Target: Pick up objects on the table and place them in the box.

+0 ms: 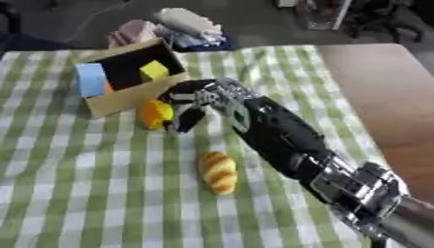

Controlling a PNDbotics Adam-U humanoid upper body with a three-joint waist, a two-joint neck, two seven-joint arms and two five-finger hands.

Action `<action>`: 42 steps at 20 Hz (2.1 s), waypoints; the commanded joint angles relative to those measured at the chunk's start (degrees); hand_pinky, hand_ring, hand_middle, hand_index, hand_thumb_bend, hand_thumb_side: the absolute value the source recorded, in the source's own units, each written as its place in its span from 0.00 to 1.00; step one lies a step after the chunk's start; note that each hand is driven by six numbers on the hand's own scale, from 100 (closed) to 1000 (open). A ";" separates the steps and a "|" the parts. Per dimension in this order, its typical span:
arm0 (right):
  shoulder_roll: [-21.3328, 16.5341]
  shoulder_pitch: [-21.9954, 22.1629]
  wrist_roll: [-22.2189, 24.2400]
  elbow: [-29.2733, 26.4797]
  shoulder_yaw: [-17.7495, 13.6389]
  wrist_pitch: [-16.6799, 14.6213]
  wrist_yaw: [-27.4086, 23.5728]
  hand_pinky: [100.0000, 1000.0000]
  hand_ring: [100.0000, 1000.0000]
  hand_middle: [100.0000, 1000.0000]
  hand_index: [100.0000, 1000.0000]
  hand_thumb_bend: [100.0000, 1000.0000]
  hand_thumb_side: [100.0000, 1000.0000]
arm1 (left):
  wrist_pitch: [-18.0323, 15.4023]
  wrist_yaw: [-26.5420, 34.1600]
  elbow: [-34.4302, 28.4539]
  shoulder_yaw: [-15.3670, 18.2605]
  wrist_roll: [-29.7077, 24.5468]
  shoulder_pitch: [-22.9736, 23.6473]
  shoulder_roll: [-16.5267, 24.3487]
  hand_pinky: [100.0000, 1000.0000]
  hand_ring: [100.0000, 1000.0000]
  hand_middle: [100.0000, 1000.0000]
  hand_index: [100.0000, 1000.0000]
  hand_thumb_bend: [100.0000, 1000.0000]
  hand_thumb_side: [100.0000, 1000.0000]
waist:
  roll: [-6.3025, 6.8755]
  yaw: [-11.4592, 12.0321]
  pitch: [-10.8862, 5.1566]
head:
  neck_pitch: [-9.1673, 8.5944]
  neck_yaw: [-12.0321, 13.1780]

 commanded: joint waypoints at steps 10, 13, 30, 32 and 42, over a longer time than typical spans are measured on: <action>-1.03 -1.03 -19.36 -4.26 -0.81 -1.69 -5.28 0.70 0.68 0.49 0.32 0.00 0.11 | 0.03 -0.06 -1.14 0.08 -0.13 -0.21 0.47 0.66 0.52 0.58 0.79 0.16 0.59 | 0.79 -0.11 -0.40 | -0.21 -0.21; -1.65 -1.21 -20.96 -6.11 -0.07 -1.61 -7.82 0.70 0.67 0.48 0.30 0.00 0.11 | 0.04 -0.05 -1.14 0.13 -0.07 -0.18 0.55 0.67 0.52 0.58 0.79 0.16 0.59 | 0.74 -0.17 -0.47 | -0.06 -0.29; -6.86 -5.14 -19.43 -10.72 -1.75 2.75 -12.80 0.71 0.68 0.50 0.31 0.00 0.11 | -0.44 0.61 -1.14 -0.33 -0.48 -0.66 0.94 0.67 0.52 0.58 0.79 0.16 0.59 | 0.29 0.93 -0.75 | -0.31 -1.65; -6.74 -5.46 -19.92 -8.59 -2.62 3.48 -11.65 0.71 0.69 0.51 0.35 0.00 0.11 | -0.48 0.82 -1.14 -0.67 -0.84 -0.95 0.91 0.67 0.52 0.58 0.79 0.16 0.59 | 0.19 1.67 -0.73 | -0.47 -2.07; -5.33 -5.37 -22.06 -1.41 -5.48 4.52 -4.76 0.74 0.72 0.58 0.63 0.00 0.12 | -0.72 1.57 -1.14 -1.43 -1.83 -1.68 0.61 0.67 0.52 0.58 0.79 0.16 0.59 | -0.02 3.90 -0.64 | -0.42 -3.20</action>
